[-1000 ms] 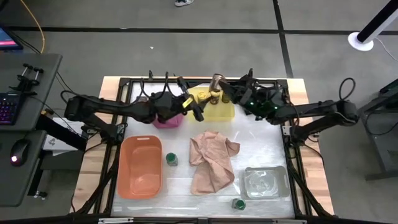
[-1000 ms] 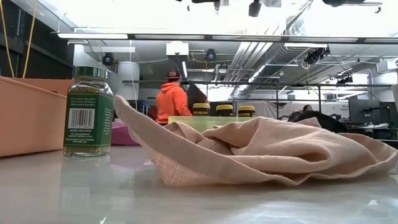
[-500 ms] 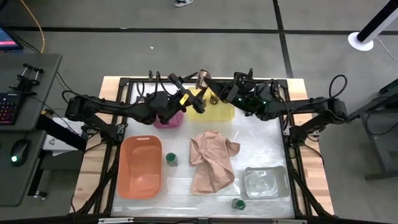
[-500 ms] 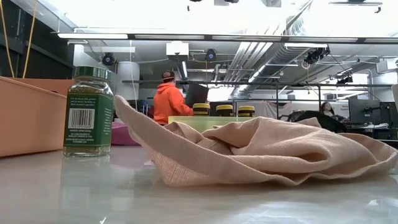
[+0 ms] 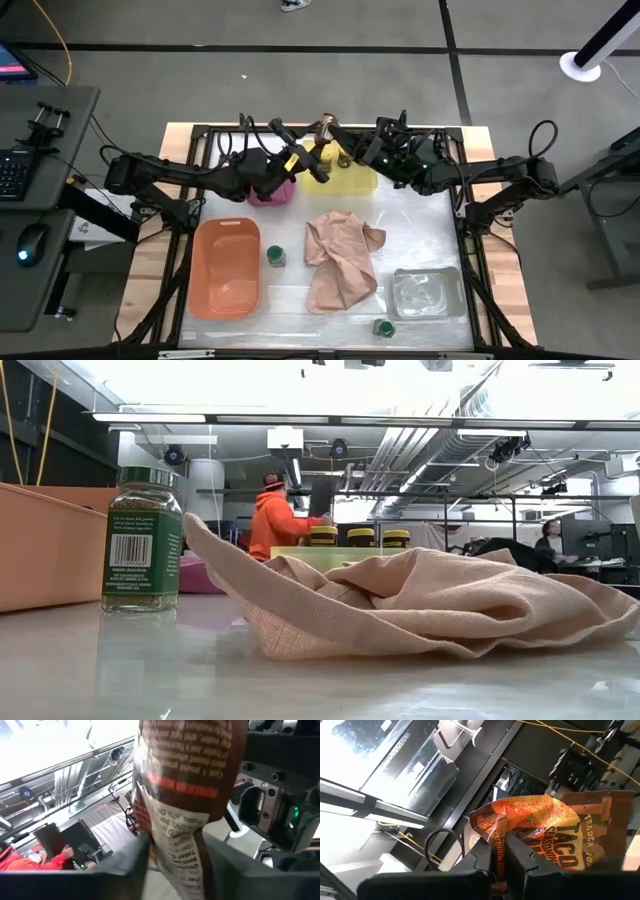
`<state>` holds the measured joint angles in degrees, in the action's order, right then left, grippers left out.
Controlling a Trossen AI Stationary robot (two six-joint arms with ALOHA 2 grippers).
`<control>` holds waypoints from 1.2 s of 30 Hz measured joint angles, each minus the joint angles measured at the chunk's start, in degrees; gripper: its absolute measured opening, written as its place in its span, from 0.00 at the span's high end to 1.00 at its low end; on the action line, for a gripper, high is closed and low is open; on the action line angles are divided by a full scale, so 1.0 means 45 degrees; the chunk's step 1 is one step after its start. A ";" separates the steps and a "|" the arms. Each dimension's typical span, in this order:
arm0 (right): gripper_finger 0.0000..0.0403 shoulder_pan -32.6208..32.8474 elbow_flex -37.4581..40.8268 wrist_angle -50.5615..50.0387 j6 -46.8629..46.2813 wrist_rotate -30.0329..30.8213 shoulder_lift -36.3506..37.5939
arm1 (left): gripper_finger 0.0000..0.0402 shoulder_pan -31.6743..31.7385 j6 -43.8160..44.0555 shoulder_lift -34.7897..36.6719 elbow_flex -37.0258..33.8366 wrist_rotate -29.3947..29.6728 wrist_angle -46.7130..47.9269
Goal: Sort spices by type
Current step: Put the right orange spice pack into the orange bin
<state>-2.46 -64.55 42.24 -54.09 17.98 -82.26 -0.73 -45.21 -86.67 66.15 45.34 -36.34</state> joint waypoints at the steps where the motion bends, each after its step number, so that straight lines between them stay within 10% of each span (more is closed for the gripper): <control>1: 0.95 0.0000 0.0000 0.0000 -0.0046 -0.0038 0.0000 | 0.73 0.0000 0.0000 0.0000 0.0000 0.0005 -0.0005; 5: 0.89 -0.0005 0.0000 0.0198 -0.0068 -0.0055 0.0000 | 0.96 -0.0009 -0.0011 0.0000 0.0000 0.0008 0.0000; 15: 0.60 -0.0187 -0.0035 0.1684 0.1827 0.0670 0.0707 | 0.98 -0.0010 0.0178 0.0530 -0.0022 0.2112 0.3059; 22: 0.44 -0.0669 -0.0016 0.0621 0.3788 -0.0252 0.1908 | 0.99 -0.0486 0.5773 0.2345 -0.0010 0.2360 1.1998; 29: 0.43 -0.1398 0.0000 -0.2886 0.4032 -0.0467 0.3036 | 1.00 -0.1473 1.6518 0.4546 -0.0010 -0.3003 2.1374; 36: 0.42 -0.1984 0.0000 -0.4690 0.4019 -0.0808 0.3151 | 1.00 -0.2667 1.9599 0.5029 -0.0010 -0.8636 2.4545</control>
<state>-11.39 -64.55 21.14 -36.00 14.35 -68.08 -12.73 42.99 -64.04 66.11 6.48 74.12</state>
